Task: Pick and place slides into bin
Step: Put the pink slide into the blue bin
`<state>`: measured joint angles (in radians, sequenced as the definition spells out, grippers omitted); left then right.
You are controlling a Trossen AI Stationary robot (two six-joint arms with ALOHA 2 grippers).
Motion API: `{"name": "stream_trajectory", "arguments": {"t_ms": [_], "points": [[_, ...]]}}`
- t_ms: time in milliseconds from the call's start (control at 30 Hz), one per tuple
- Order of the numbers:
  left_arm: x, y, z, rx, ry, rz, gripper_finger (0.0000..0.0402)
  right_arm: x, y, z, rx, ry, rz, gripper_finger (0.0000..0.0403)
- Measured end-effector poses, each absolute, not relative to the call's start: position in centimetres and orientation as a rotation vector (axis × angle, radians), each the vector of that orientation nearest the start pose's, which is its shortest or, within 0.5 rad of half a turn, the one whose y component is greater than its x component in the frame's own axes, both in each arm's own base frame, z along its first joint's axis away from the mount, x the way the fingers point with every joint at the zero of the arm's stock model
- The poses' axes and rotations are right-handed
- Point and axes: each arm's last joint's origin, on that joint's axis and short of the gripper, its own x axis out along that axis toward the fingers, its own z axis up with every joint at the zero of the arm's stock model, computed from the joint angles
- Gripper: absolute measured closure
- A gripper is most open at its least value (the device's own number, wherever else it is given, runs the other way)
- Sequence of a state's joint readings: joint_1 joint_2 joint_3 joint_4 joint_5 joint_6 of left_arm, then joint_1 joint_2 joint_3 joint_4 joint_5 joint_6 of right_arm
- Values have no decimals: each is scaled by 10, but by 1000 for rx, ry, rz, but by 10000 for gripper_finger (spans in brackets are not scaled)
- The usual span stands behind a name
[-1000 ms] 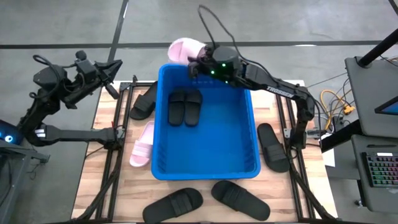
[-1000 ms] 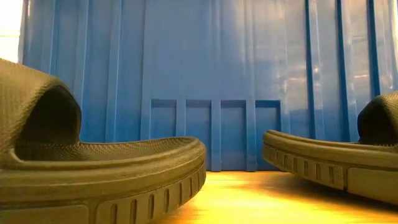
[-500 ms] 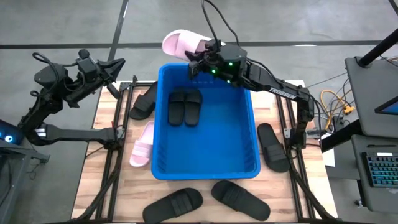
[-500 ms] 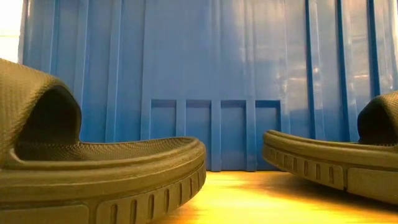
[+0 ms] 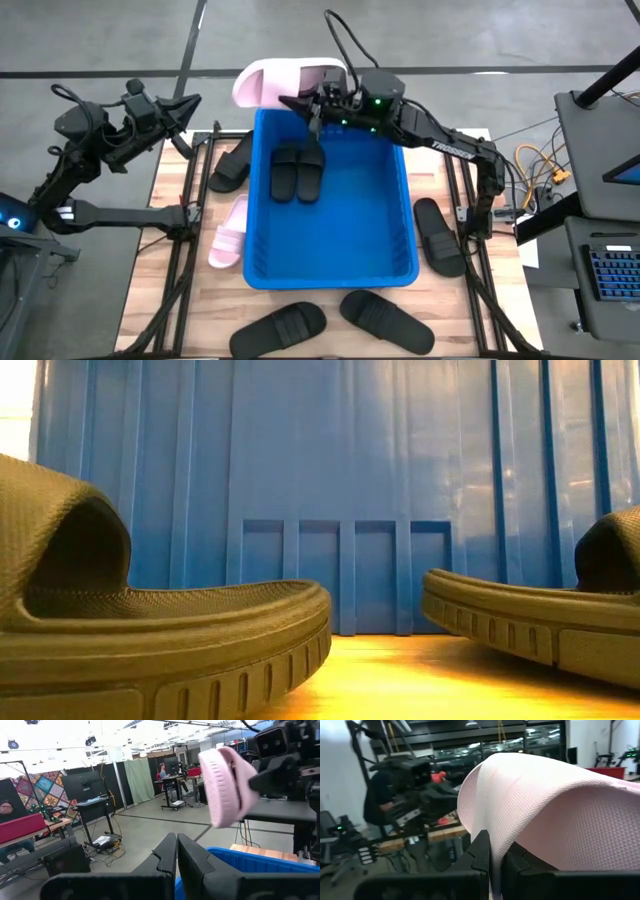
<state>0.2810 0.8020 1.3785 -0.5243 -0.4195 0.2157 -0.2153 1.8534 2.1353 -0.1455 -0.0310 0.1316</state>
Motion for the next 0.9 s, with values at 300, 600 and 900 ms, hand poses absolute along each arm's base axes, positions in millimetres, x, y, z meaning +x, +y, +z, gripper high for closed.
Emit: {"name": "stream_trajectory", "arguments": {"t_ms": [300, 600, 900], "points": [[98, 37, 488, 247, -47, 586, 393, 396, -89, 508, 234, -320, -247, 394], [120, 41, 498, 274, -156, 515, 274, 395, -87, 520, 270, -495, -151, 394], [155, 51, 508, 298, -299, 536, 203, 399, -81, 514, 270, -464, -76, 394]]}}
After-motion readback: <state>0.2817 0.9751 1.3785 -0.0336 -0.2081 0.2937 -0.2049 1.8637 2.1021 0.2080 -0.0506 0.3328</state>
